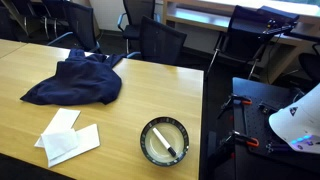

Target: Take the marker out of the bowl and put it on the table

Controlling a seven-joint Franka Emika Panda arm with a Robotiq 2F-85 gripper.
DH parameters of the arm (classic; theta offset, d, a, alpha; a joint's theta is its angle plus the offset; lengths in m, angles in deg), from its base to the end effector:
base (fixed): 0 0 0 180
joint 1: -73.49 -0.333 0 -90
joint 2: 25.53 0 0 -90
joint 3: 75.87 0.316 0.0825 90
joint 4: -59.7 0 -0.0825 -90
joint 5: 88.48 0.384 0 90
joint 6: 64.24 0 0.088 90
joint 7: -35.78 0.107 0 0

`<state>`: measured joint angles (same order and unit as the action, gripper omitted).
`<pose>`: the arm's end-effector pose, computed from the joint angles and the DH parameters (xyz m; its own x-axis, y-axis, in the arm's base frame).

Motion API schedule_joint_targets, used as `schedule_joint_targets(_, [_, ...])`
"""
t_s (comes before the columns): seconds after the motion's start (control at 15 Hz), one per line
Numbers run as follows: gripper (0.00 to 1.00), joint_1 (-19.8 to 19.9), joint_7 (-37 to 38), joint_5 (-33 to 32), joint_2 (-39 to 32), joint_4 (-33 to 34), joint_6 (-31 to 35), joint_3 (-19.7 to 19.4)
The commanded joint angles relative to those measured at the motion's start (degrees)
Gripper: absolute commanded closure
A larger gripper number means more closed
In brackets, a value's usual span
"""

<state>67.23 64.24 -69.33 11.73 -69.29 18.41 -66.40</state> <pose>0.3077 0.1415 0.5850 0.9420 -0.2219 -0.2518 -0.2596 -0.9573 -0.1275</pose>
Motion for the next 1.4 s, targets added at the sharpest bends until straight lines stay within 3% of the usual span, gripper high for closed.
schedule_joint_targets(0.0, [0.0,2.24,-0.96,0.75,0.13,0.25,-0.55,1.51])
schedule_joint_targets(0.33, [0.0,2.24,-0.97,0.75,0.13,0.25,-0.55,1.51])
schedule_joint_targets(0.53, [0.0,5.19,6.53,1.22,-2.83,0.03,4.1,4.55])
schedule_joint_targets(0.73, [0.0,7.27,14.25,1.05,-7.84,-0.92,13.0,7.41])
schedule_joint_targets(1.33, [0.0,4.09,15.43,-5.07,-28.89,-6.27,44.2,7.34])
